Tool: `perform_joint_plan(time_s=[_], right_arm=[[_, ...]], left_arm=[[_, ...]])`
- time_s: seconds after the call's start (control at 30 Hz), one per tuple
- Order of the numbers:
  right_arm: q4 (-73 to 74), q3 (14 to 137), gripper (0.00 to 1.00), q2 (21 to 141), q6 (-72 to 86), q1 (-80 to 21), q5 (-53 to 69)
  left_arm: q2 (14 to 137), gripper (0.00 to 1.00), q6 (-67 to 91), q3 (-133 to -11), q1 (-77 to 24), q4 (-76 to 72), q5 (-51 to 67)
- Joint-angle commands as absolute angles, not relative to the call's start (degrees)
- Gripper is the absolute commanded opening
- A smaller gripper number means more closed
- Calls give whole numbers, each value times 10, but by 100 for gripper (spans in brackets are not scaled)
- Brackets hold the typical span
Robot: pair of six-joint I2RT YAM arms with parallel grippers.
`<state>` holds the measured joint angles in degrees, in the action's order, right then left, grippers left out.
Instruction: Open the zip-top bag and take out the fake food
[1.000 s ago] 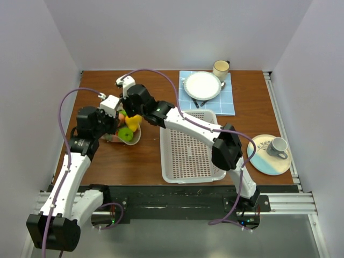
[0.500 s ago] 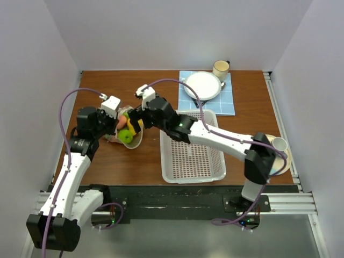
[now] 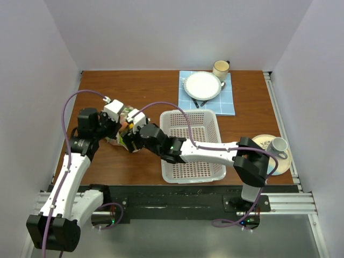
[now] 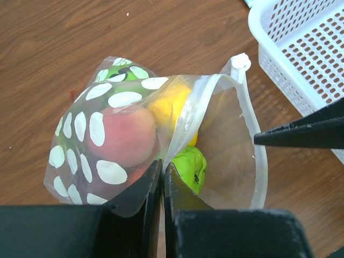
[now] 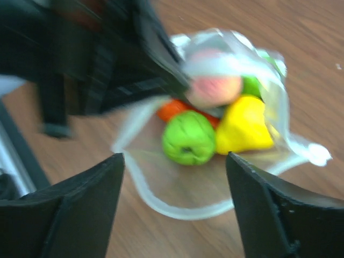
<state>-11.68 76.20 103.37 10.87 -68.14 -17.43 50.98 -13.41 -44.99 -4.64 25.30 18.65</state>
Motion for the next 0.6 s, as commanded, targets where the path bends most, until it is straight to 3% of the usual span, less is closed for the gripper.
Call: perform_joint_plan(time_s=[0.0, 0.07, 0.2, 0.4, 0.57], right_arm=[[-208, 715, 71, 1009, 140, -676, -243], [-216, 706, 63, 1012, 157, -676, -250], [-228, 716, 62, 1045, 187, -676, -249], [-209, 780, 67, 1105, 195, -693, -231], [-206, 798, 81, 1143, 198, -701, -228]], left_arm=[[497, 9, -167, -462, -48, 258, 176], [496, 9, -174, -461, -48, 265, 174], [504, 7, -193, -465, -48, 288, 180], [548, 6, -225, -482, -47, 337, 229], [557, 7, -228, -490, -47, 352, 254]])
